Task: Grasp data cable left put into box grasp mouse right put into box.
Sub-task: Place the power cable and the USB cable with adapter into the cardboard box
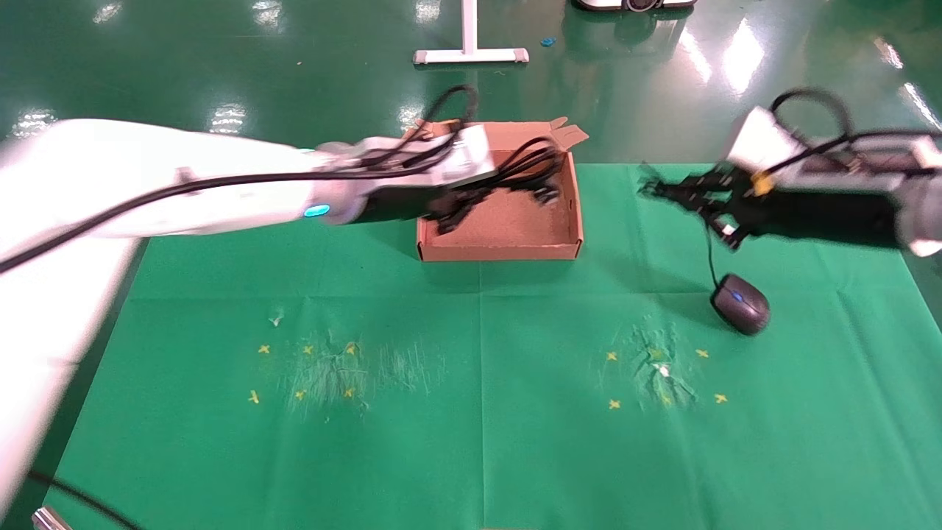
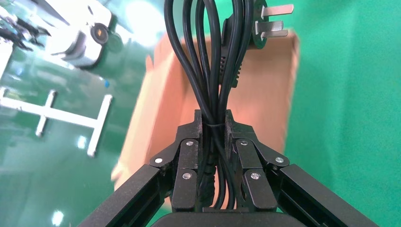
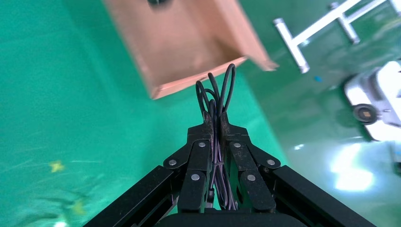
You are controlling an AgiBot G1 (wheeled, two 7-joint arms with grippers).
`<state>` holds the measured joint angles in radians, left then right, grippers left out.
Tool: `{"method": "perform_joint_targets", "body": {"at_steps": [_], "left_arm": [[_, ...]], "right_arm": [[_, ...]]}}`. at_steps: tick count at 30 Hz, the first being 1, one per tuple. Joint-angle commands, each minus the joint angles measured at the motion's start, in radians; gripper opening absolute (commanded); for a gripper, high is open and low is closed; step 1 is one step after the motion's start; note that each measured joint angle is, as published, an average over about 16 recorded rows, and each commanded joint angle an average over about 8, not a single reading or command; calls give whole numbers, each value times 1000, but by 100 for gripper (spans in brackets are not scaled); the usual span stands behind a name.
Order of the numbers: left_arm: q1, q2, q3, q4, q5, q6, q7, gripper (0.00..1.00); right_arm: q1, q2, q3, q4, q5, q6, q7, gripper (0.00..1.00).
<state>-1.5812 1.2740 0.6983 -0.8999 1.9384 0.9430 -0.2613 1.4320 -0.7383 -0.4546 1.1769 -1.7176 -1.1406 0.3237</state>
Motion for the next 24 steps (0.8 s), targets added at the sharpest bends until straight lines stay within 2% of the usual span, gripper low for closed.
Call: {"method": "perform_joint_targets", "body": {"at_steps": [1,2,9,10,18,24], "left_arm": [[-10,64,-2,103,-8,-67,79,0],[-14,77,10,133,-22,-86,103,6],[-45,97,134,233,-144,-169,174,93],[-50,96,152,240,-161,-177,177,100],[-84,93,264,285,-271,-229,189,100],[-130,71,296,351,-318,-262,168,100]], "right_arm": [[13,15,12,8,10,-3,4,0],[17,21,17,10,14,-3,6,0],[41,52,48,20,40,1,19,0],[46,54,53,21,44,2,20,0],[88,58,99,14,92,36,23,0],[108,38,110,3,103,57,7,0]]}}
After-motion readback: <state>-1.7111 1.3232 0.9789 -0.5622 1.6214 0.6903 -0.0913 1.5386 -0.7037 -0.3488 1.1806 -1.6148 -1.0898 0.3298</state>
